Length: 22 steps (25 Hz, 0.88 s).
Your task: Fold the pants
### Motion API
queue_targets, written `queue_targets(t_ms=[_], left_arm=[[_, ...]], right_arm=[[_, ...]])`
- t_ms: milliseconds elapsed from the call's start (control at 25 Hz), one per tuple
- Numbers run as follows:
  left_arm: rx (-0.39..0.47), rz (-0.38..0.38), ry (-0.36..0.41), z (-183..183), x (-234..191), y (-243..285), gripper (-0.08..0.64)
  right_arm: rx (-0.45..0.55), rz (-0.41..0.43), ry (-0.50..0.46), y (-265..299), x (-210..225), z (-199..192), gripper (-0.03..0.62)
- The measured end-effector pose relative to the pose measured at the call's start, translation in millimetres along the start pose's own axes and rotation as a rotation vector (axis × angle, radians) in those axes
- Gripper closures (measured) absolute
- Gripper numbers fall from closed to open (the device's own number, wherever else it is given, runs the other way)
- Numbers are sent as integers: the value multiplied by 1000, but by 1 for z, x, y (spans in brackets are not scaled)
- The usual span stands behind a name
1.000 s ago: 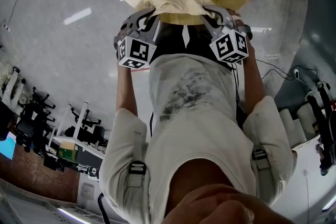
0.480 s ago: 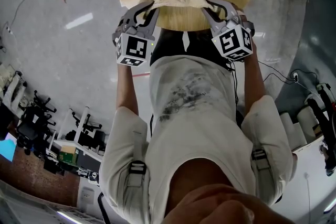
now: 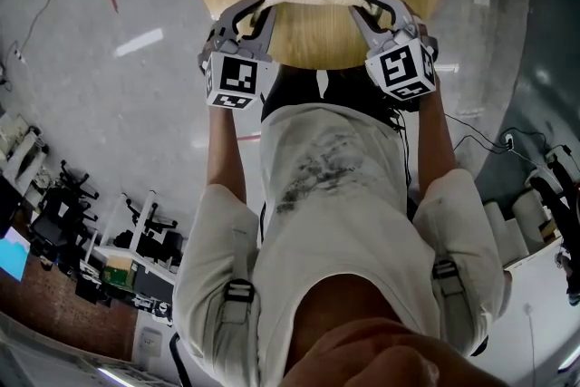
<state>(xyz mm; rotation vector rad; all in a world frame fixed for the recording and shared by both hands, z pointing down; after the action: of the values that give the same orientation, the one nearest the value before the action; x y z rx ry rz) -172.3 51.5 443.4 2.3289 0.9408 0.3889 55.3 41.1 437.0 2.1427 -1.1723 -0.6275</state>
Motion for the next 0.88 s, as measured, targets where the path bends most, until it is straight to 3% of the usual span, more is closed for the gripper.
queue_targets(t_ms=[480,880], left_arm=[[16,49,-26,18,-31,40,509],[10,97,-106,17,-51,74,507]], right_arm=[[16,-35,16,31,40,-3,511],[51,-116,52,58,69,-7,502]])
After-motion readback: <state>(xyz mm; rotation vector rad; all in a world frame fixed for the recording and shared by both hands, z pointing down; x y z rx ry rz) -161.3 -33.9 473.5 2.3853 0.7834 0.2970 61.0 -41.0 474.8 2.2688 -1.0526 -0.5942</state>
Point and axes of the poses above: the fingertips, and each gripper's own axes: y forward along the fingers, x to its right, z out of its top, the point moved 9 cm from there along -y, backward along the fingers, and after that the axes turned 2 degrees about z, right-handed, at the moved point
